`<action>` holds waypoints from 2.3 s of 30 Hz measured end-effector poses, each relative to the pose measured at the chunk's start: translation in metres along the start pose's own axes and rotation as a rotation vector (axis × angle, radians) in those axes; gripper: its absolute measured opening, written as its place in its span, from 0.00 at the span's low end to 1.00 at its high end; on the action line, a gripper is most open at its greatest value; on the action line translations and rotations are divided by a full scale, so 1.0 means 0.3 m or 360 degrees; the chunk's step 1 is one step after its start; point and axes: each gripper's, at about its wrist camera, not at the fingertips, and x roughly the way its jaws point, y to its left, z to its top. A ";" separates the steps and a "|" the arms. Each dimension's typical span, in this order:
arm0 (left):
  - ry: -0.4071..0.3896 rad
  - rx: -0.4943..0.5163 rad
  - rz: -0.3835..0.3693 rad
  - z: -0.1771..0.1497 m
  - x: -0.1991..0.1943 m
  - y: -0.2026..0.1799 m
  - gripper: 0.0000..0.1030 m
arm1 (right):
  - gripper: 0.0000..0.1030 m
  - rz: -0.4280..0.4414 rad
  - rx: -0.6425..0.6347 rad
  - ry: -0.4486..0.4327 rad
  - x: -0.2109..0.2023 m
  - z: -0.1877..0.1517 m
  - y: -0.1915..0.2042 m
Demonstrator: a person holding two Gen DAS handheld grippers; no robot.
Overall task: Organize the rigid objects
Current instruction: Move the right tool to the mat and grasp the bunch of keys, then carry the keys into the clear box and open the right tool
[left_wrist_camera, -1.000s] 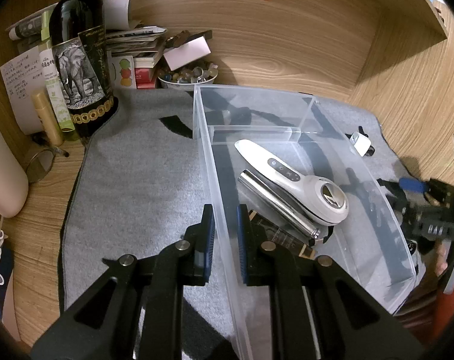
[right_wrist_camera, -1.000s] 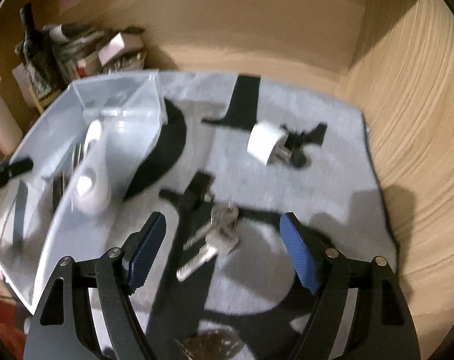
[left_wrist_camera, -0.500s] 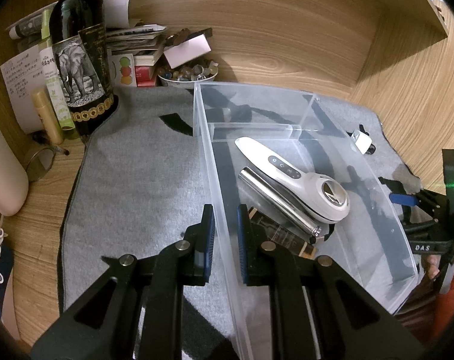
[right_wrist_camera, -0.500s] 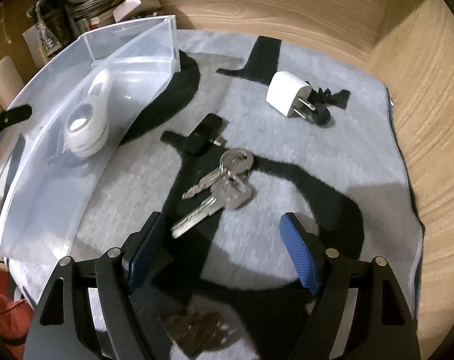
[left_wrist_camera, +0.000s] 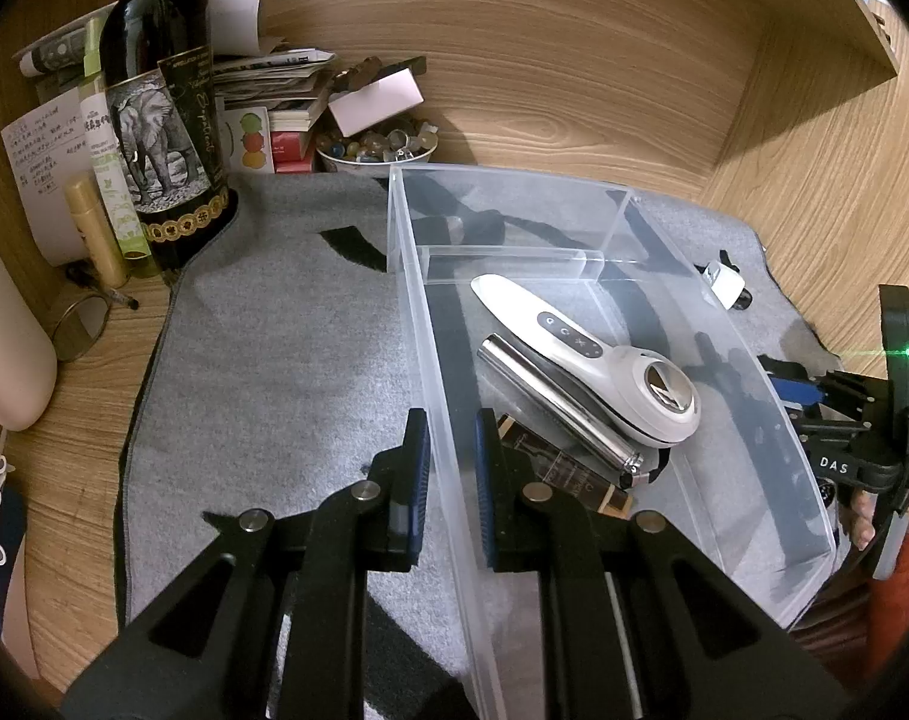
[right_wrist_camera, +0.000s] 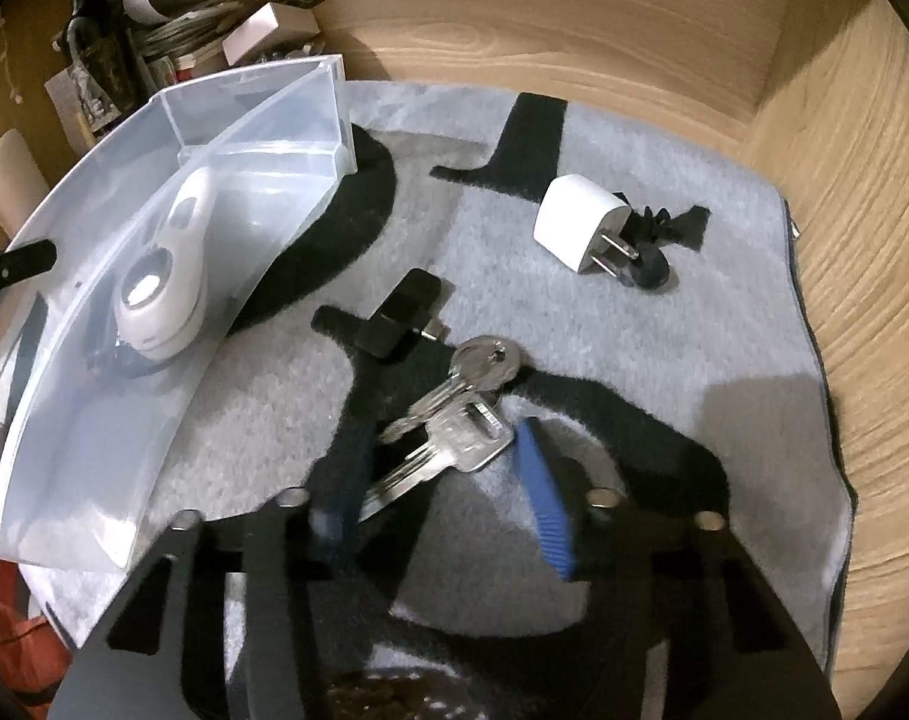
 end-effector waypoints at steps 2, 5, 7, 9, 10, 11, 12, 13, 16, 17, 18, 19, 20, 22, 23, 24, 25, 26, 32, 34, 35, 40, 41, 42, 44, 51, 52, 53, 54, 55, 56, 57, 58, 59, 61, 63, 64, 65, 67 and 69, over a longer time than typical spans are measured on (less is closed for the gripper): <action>0.0000 -0.0001 -0.0001 0.000 0.000 0.000 0.13 | 0.38 -0.0001 0.0031 -0.0001 -0.001 0.000 -0.005; 0.0001 -0.0001 -0.0002 0.000 0.000 0.000 0.13 | 0.38 -0.0027 0.0061 -0.0005 -0.005 0.001 -0.001; 0.0001 -0.0001 -0.0002 0.000 0.000 -0.001 0.13 | 0.38 -0.0036 0.0065 -0.0007 -0.008 -0.003 0.000; 0.0000 -0.0001 0.0000 0.000 0.000 0.000 0.13 | 0.38 -0.0039 0.0076 -0.0012 -0.011 -0.001 0.000; 0.0000 -0.0001 0.0000 0.000 0.000 0.000 0.13 | 0.38 -0.0038 0.0083 -0.0015 -0.014 0.000 -0.002; 0.0000 -0.0001 0.0000 0.000 0.000 0.000 0.13 | 0.38 -0.0037 0.0089 -0.0023 -0.020 -0.003 -0.004; 0.0000 -0.0001 -0.0001 0.000 0.000 0.000 0.13 | 0.38 -0.0036 0.0096 -0.0030 -0.025 -0.003 -0.007; 0.0001 -0.0002 -0.0001 0.000 0.000 0.000 0.13 | 0.38 -0.0035 0.0106 -0.0040 -0.033 -0.002 -0.010; 0.0000 -0.0001 -0.0001 0.000 0.000 0.000 0.13 | 0.38 -0.0040 0.0122 -0.0073 -0.052 0.000 -0.012; 0.0000 -0.0002 -0.0001 0.000 0.000 0.000 0.13 | 0.38 -0.0041 0.0121 -0.0086 -0.061 0.001 -0.012; 0.0001 -0.0003 -0.0002 0.000 0.000 0.000 0.13 | 0.38 -0.0045 0.0124 -0.0097 -0.066 0.005 -0.012; 0.0001 -0.0003 -0.0002 0.000 0.000 0.000 0.13 | 0.38 -0.0047 0.0124 -0.0110 -0.077 0.007 -0.011; 0.0001 -0.0003 -0.0002 0.000 0.000 0.000 0.13 | 0.38 -0.0047 0.0123 -0.0120 -0.084 0.009 -0.010; 0.0000 -0.0002 -0.0003 -0.001 0.000 -0.001 0.13 | 0.38 -0.0044 0.0123 -0.0146 -0.102 0.019 -0.007; 0.0001 -0.0003 -0.0001 0.000 0.000 0.000 0.13 | 0.38 -0.0043 0.0119 -0.0162 -0.114 0.024 -0.004; 0.0000 -0.0002 -0.0002 0.000 0.000 -0.001 0.13 | 0.38 -0.0048 0.0113 -0.0181 -0.126 0.031 0.000; 0.0001 -0.0003 -0.0001 0.000 0.000 -0.001 0.13 | 0.38 -0.0051 0.0110 -0.0195 -0.136 0.038 0.007; 0.0001 -0.0003 -0.0001 0.000 0.000 -0.001 0.13 | 0.38 -0.0049 0.0101 -0.0215 -0.150 0.045 0.012; 0.0000 -0.0004 -0.0004 0.001 0.000 -0.003 0.13 | 0.38 -0.0021 0.0039 -0.0335 -0.225 0.095 0.068; 0.0000 -0.0004 -0.0005 0.002 0.001 -0.005 0.13 | 0.38 -0.0007 0.0016 -0.0372 -0.246 0.110 0.092; 0.0000 -0.0004 -0.0005 0.002 0.001 -0.005 0.13 | 0.38 0.0006 0.0001 -0.0390 -0.257 0.119 0.106; 0.0000 -0.0008 -0.0006 0.002 0.001 -0.006 0.13 | 0.38 0.0061 -0.0079 -0.0446 -0.283 0.144 0.183; 0.0000 -0.0008 -0.0008 0.004 0.002 -0.008 0.13 | 0.38 0.0081 -0.0094 -0.0449 -0.284 0.148 0.198; 0.0000 -0.0008 -0.0008 0.004 0.003 -0.011 0.13 | 0.38 0.0098 -0.0105 -0.0454 -0.287 0.151 0.210; -0.0001 -0.0009 -0.0008 0.006 0.004 -0.013 0.13 | 0.38 0.0128 -0.0136 -0.0456 -0.282 0.157 0.240; -0.0001 -0.0009 -0.0010 0.005 0.003 -0.010 0.13 | 0.38 0.0194 -0.0248 -0.0412 -0.232 0.177 0.337; -0.0001 -0.0009 -0.0010 0.005 0.003 -0.013 0.13 | 0.38 0.0202 -0.0260 -0.0396 -0.219 0.181 0.349; -0.0001 -0.0008 -0.0011 0.005 0.002 -0.014 0.13 | 0.38 0.0207 -0.0272 -0.0383 -0.209 0.183 0.358; -0.0002 -0.0008 -0.0011 0.005 0.003 -0.015 0.13 | 0.38 0.0210 -0.0286 -0.0369 -0.199 0.185 0.368; -0.0002 -0.0008 -0.0012 0.005 0.003 -0.017 0.13 | 0.38 0.0215 -0.0301 -0.0352 -0.188 0.187 0.377; -0.0002 -0.0008 -0.0015 0.005 0.003 -0.014 0.13 | 0.38 0.0225 -0.0324 -0.0331 -0.173 0.189 0.390; -0.0003 -0.0009 -0.0015 0.005 0.003 -0.014 0.13 | 0.38 0.0228 -0.0338 -0.0321 -0.166 0.189 0.398; -0.0003 -0.0011 -0.0015 0.005 0.004 -0.015 0.13 | 0.38 0.0234 -0.0361 -0.0310 -0.156 0.189 0.409; -0.0003 -0.0012 -0.0016 0.006 0.004 -0.014 0.13 | 0.38 0.0245 -0.0385 -0.0295 -0.144 0.189 0.420; -0.0003 -0.0014 -0.0018 0.007 0.006 -0.015 0.13 | 0.38 0.0249 -0.0415 -0.0255 -0.119 0.190 0.438; -0.0003 -0.0014 -0.0019 0.007 0.005 -0.014 0.13 | 0.38 0.0252 -0.0449 -0.0217 -0.095 0.189 0.454; -0.0003 -0.0014 -0.0020 0.008 0.007 -0.019 0.13 | 0.38 0.0249 -0.0465 -0.0200 -0.085 0.190 0.460; -0.0003 -0.0015 -0.0022 0.008 0.007 -0.017 0.13 | 0.38 0.0249 -0.0485 -0.0181 -0.076 0.189 0.468; -0.0003 -0.0014 -0.0026 0.008 0.007 -0.014 0.13 | 0.31 0.0250 -0.0531 -0.0155 -0.068 0.183 0.483; -0.0004 -0.0013 -0.0028 0.007 0.005 -0.010 0.13 | 0.30 0.0256 -0.0569 -0.0108 -0.060 0.180 0.495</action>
